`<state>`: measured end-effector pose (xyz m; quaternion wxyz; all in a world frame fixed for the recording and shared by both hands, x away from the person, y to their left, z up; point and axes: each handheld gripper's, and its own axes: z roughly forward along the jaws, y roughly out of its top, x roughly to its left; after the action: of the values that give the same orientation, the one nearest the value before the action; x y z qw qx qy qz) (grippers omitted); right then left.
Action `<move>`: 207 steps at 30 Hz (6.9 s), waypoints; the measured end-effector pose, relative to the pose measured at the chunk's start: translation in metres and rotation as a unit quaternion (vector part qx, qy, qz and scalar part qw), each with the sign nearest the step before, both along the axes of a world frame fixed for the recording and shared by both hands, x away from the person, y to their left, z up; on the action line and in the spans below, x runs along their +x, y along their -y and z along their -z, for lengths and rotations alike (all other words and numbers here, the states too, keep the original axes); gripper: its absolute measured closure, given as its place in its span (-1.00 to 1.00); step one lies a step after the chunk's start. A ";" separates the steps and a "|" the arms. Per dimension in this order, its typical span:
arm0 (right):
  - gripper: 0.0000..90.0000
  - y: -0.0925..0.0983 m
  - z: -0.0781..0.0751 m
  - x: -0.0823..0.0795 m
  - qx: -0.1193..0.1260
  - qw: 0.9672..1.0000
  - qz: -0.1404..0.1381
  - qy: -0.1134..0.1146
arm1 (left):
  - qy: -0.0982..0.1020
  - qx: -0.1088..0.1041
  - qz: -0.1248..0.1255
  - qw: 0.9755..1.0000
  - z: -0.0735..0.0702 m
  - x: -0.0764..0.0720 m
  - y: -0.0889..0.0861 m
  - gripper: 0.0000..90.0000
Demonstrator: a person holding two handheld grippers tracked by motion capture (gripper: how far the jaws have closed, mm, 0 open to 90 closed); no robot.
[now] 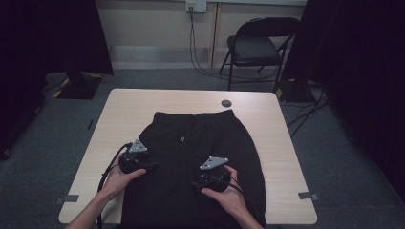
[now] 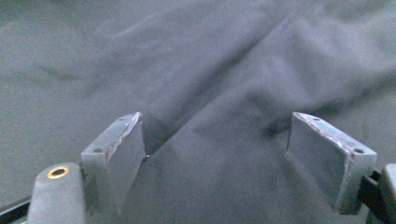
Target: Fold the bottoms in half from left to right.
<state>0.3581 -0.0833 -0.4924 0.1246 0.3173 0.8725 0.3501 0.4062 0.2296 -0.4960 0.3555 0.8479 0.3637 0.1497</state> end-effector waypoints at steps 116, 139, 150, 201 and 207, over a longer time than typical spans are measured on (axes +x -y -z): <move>0.92 -0.139 0.005 -0.040 0.035 0.991 -0.127 -0.014 | 0.026 -0.045 -0.080 0.995 -0.002 0.052 -0.009 -0.23; -0.07 -0.172 0.006 -0.034 0.039 0.993 -0.109 0.008 | 0.023 -0.049 -0.041 0.998 0.007 0.066 0.007 0.85; 0.88 -0.162 0.006 -0.035 0.032 0.994 -0.103 0.010 | -0.012 -0.069 -0.049 0.996 0.004 0.074 0.002 0.96; 0.99 -0.115 -0.216 -0.030 0.245 0.949 -0.129 0.147 | 0.144 -0.255 -0.057 0.955 -0.200 0.063 -0.026 0.99; 0.99 -0.080 -0.183 -0.031 0.250 0.955 -0.098 0.127 | 0.101 -0.234 -0.038 0.966 -0.158 0.071 0.013 0.99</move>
<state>0.3270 -0.0036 -0.3092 0.1164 0.2041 0.7607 0.6051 0.4776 0.2167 -0.3378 0.5731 0.7068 0.3832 0.1586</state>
